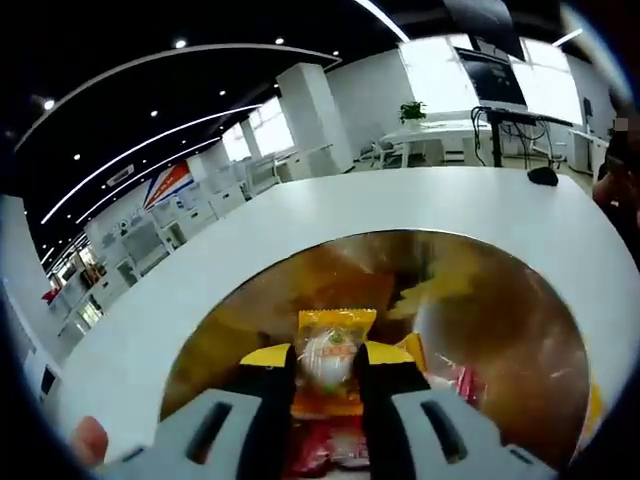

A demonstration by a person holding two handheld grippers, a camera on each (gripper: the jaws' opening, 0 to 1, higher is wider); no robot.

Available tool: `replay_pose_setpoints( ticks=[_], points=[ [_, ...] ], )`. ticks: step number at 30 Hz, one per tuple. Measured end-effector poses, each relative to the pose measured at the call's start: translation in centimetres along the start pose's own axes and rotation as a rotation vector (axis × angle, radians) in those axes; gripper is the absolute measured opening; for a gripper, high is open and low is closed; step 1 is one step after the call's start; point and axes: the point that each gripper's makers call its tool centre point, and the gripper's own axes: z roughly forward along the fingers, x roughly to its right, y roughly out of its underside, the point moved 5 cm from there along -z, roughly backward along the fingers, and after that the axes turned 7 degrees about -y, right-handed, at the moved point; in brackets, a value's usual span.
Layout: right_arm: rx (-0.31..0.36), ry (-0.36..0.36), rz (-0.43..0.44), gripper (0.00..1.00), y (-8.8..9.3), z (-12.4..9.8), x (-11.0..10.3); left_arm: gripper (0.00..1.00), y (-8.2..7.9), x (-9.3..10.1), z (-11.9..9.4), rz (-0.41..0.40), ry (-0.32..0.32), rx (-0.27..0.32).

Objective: Pick up the marshmallows scattered on the table and place them into the bowl on the table

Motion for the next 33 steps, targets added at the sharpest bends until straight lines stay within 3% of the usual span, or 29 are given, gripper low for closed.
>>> replay_pose_setpoints(
  ticks=[11, 21, 24, 26, 27, 33],
  points=[
    [-0.002, 0.001, -0.004, 0.78, 0.0, -0.1, -0.2, 0.43, -0.1, -1.0, -0.5, -0.044, -0.012, 0.025],
    [0.0, -0.006, -0.009, 0.78, -0.1, 0.0, -0.7, 0.61, -2.4, -2.8, -1.7, -0.074, -0.056, 0.168],
    [-0.005, -0.008, -0.013, 0.78, -0.1, 0.0, -0.9, 0.79, -3.8, -2.9, -3.0, -0.073, -0.047, 0.221],
    [0.0, -0.01, -0.013, 0.78, -0.2, 0.0, -0.9, 0.95, -4.6, -3.0, -4.1, -0.078, -0.044, 0.223],
    [0.001, -0.01, -0.013, 0.78, -0.2, 0.0, -0.9, 0.93, -5.0, -3.3, -4.8, -0.084, -0.053, 0.21],
    [0.006, -0.016, -0.013, 0.79, -0.4, 0.3, -0.9, 0.95, -8.7, -3.6, -11.1, -0.081, -0.024, 0.309]
  ],
)
